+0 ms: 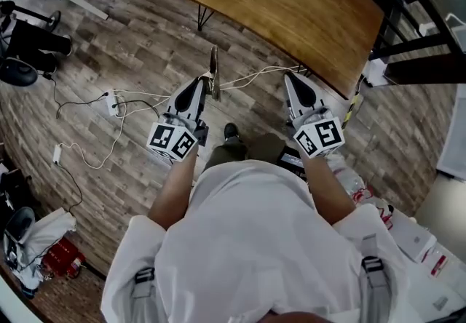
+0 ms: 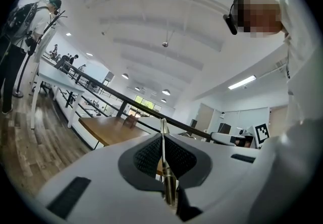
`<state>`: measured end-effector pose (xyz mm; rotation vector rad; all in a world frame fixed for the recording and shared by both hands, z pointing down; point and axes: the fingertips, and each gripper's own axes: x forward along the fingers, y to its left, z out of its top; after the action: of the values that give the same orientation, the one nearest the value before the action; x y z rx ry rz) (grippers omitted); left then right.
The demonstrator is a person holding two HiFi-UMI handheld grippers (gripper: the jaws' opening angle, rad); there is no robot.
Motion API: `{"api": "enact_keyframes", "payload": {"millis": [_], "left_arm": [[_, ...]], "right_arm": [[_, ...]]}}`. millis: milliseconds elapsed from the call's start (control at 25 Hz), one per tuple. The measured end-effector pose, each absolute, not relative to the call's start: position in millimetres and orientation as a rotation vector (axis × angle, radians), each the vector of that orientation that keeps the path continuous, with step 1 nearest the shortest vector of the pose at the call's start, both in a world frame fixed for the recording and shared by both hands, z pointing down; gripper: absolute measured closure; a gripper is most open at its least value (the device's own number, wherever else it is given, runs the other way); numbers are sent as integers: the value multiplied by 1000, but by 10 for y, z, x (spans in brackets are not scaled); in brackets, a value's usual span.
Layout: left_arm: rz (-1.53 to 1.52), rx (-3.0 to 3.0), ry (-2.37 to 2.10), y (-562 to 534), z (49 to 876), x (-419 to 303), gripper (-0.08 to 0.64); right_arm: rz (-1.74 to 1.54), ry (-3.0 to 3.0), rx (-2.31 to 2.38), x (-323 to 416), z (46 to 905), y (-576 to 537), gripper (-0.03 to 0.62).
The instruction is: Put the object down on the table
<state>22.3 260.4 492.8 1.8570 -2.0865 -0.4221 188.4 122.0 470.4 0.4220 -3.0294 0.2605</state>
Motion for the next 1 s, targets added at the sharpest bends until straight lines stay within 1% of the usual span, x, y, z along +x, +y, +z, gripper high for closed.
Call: {"api": "enact_keyframes", "payload": {"millis": [280,480,720,1000], "left_arm": [[-426,1847,-2078,2100,4906,-167,540],[-416,1807,-2102,1647,4979,-566,540],[-385,1823,-2103,810,4910,-1006,540],[-373,1861,-2071,-169,4683,-1310,540]], "right_arm": [[286,-3006,430,1582,4823,711,566],[318,-3014,413,1175,4924,176,566],[308,-3040,393,700,4826,-715,566],[334,-3058,422,447,4771,-1634,566]]}}
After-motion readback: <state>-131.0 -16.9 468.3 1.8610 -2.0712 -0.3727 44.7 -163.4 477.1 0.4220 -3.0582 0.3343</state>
